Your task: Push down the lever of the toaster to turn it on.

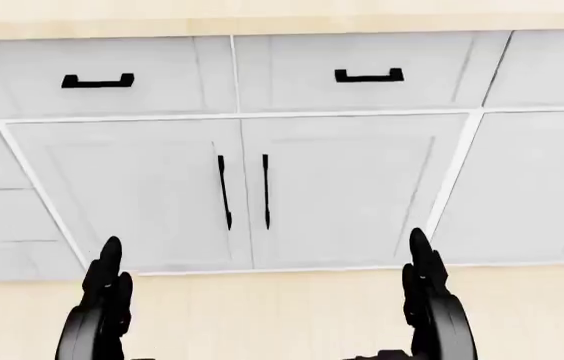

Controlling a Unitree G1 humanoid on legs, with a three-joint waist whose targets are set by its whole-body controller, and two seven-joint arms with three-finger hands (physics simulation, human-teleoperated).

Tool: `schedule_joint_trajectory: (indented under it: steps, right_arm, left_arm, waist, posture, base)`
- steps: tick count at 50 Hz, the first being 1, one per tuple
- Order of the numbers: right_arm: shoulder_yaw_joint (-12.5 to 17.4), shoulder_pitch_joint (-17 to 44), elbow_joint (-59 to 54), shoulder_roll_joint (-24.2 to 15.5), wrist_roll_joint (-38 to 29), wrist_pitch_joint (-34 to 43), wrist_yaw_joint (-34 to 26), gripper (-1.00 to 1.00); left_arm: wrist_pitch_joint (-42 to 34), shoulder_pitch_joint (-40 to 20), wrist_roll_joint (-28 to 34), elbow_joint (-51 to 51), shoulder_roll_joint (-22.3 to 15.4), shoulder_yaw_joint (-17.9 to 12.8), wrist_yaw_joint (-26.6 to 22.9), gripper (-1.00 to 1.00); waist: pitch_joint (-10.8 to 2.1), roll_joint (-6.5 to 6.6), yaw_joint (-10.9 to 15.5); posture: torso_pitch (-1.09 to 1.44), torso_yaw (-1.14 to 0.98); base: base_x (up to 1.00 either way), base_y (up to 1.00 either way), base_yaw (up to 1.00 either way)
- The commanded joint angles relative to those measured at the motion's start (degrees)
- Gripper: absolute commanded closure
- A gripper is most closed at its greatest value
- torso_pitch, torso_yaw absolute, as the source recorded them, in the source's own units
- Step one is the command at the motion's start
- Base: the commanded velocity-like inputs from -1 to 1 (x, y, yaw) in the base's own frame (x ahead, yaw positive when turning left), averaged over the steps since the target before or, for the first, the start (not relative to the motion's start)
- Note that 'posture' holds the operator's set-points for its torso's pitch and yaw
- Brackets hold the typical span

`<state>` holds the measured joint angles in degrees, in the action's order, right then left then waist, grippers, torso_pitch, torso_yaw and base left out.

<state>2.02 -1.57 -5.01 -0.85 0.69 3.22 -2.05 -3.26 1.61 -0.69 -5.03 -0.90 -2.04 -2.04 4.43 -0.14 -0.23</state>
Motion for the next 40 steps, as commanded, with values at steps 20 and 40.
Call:
schedule_joint_trajectory:
  steps: [20,40]
  right_arm:
    - [1.0,3.8,9.0,-0.4,0.0,1.9,1.4,-1.00]
    - [4.5,31.9,35.6,-7.6,0.3,49.4,3.4,-1.00]
  left_arm:
    - [-0.4,-4.8,-0.4,5.0,-0.8,-0.5,0.5,-1.00]
    - [-40.3,-32.0,-11.0,24.6,-10.6,-8.8,7.1,-1.00]
  waist:
    - [-5.08,-0.26,0.4]
    - [-4.79,-0.05,0.5]
  posture:
    - [0.00,0.00]
    - [0.00,0.00]
  base:
    - [0.00,0.00,0.00]
    - [0.00,0.00,0.00]
